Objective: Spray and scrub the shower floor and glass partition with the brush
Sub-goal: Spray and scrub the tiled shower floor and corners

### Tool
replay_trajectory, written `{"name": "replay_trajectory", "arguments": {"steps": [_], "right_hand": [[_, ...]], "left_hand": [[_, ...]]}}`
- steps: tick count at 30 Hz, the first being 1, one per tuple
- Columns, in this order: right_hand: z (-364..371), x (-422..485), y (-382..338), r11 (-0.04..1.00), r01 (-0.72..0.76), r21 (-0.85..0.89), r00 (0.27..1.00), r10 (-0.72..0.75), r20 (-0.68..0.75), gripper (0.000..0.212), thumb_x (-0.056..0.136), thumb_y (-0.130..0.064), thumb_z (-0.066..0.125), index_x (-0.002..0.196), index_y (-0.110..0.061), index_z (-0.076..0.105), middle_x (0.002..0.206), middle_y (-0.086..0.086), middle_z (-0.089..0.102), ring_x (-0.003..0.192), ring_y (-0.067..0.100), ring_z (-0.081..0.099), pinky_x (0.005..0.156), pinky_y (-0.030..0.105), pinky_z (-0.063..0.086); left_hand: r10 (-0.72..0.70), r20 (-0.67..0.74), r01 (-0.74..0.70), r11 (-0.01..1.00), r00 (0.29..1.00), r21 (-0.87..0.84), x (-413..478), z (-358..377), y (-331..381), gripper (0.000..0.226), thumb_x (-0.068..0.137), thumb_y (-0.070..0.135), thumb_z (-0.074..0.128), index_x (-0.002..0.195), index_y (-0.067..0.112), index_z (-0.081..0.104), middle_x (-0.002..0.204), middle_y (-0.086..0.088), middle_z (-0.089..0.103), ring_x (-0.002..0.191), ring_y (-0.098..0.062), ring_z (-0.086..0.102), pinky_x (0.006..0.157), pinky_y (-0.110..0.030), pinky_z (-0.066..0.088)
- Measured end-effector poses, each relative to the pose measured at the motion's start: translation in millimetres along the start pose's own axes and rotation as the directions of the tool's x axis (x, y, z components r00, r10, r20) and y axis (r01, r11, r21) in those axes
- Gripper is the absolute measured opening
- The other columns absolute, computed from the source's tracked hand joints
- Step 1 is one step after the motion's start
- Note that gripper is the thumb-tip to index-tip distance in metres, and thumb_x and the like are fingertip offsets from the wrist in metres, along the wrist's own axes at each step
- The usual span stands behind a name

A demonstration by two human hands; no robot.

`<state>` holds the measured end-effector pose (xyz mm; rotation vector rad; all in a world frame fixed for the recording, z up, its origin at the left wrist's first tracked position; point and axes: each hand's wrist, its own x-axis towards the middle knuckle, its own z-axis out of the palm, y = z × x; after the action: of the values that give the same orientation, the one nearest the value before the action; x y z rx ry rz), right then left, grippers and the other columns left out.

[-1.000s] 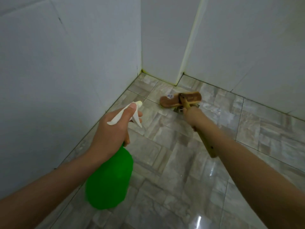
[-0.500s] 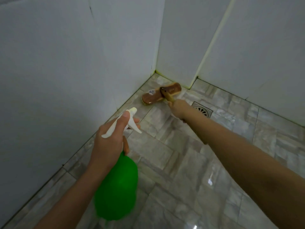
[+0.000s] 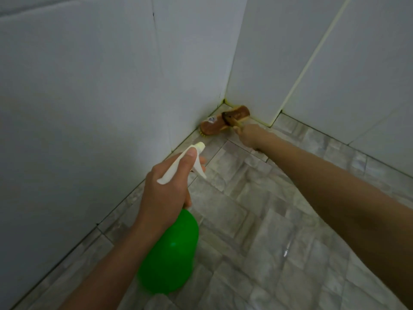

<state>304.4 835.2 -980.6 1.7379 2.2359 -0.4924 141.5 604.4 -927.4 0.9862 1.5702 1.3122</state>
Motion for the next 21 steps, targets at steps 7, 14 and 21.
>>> {"name": "replay_trajectory", "arguments": {"steps": [7,14,21], "right_hand": [[31,-44,50,0.986,0.157,-0.056,0.981,-0.149,0.123,0.06,0.1,-0.05,0.023,0.086,-0.003,0.057,0.08,0.014,0.059,0.065,0.023,0.052,0.057,0.03,0.038],[2,24,24,0.998,0.058,-0.026,0.997,-0.059,-0.046,0.059,0.101,-0.047,0.021,0.089,-0.001,0.056,0.092,0.023,0.061,0.086,0.035,0.062,0.08,0.04,0.051],[50,-12,-29,0.94,0.341,0.008,0.94,-0.341,0.005,0.048,0.102,-0.045,0.027,0.087,-0.007,0.051,0.077,0.009,0.053,0.069,0.024,0.052,0.063,0.029,0.036]], "left_hand": [[-0.04,-0.012,0.04,0.999,0.999,-0.016,-8,-9,-9,0.045,0.089,0.059,0.051,0.094,0.023,0.078,0.093,-0.033,0.069,0.036,-0.013,0.049,0.039,-0.022,0.041],[-0.023,-0.044,0.025,0.999,0.999,0.045,-6,-26,-10,0.052,0.081,0.072,0.048,0.091,0.032,0.08,0.091,-0.029,0.072,0.038,-0.018,0.051,0.043,-0.026,0.045],[-0.036,-0.04,0.037,0.999,0.999,0.028,-10,-28,-5,0.043,0.084,0.069,0.049,0.09,0.039,0.079,0.089,-0.036,0.068,0.039,-0.02,0.048,0.043,-0.026,0.043]]}}
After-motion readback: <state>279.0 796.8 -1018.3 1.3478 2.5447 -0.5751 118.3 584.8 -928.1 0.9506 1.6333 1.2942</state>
